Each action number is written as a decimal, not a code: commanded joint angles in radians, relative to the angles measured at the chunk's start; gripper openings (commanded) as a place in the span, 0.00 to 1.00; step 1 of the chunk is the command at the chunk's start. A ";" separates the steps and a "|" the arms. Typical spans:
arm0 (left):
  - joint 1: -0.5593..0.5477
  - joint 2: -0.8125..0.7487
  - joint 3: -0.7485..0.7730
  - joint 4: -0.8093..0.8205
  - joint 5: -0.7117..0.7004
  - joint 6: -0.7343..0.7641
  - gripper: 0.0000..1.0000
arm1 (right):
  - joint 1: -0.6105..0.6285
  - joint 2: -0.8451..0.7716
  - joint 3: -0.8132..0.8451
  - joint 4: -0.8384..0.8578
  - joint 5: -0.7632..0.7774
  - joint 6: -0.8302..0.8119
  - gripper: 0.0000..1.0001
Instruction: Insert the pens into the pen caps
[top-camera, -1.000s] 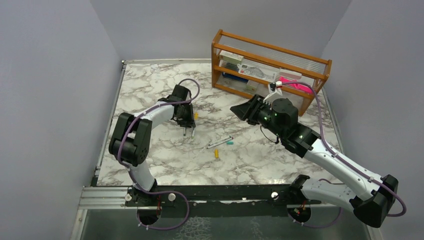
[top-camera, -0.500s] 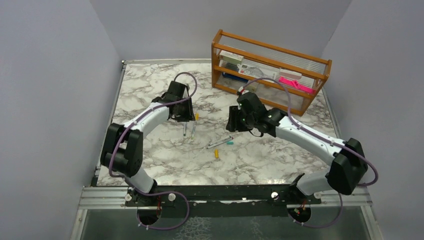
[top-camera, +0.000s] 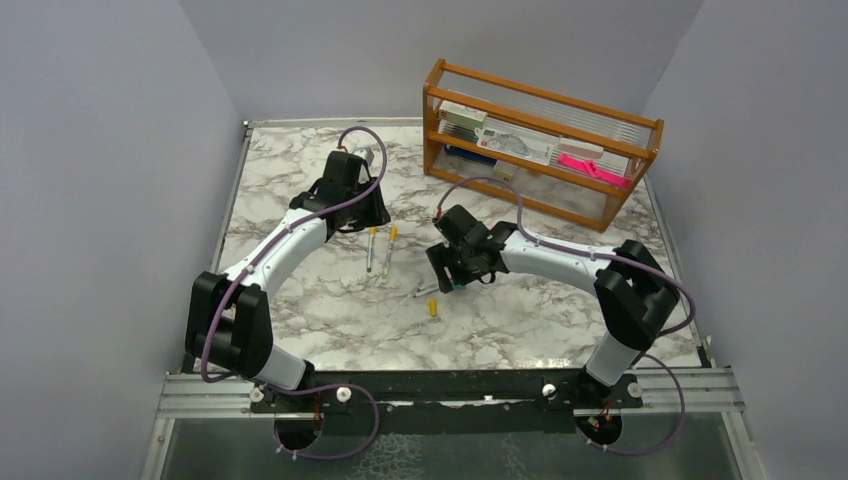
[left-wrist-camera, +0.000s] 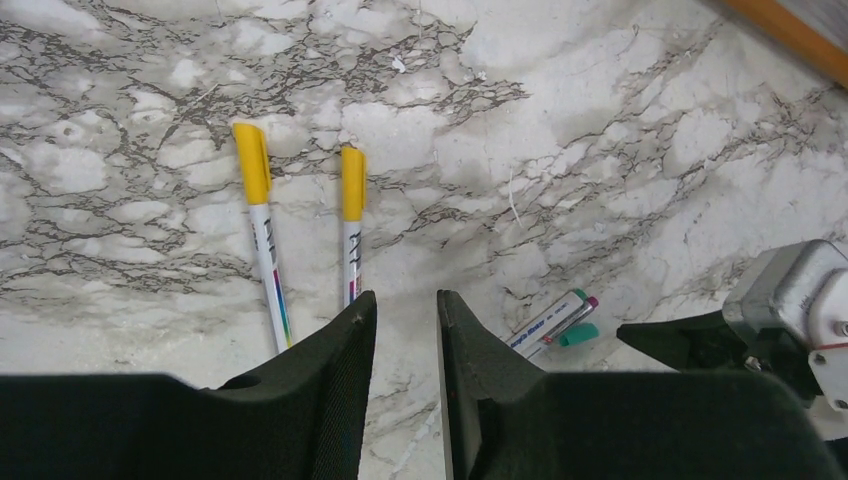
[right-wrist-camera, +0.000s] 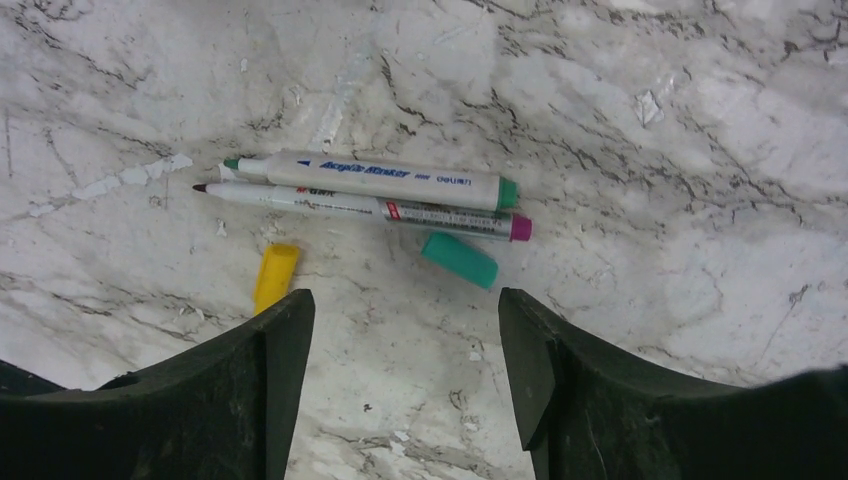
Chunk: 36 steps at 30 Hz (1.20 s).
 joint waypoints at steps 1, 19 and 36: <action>0.000 -0.020 -0.010 0.007 0.002 0.017 0.28 | 0.009 0.060 0.062 -0.012 0.034 -0.079 0.73; 0.000 -0.005 -0.017 0.010 0.005 0.021 0.25 | 0.017 0.158 0.051 0.053 0.083 -0.202 0.81; 0.000 0.008 -0.032 0.025 0.018 0.018 0.25 | 0.057 0.140 0.027 0.026 0.102 -0.163 0.51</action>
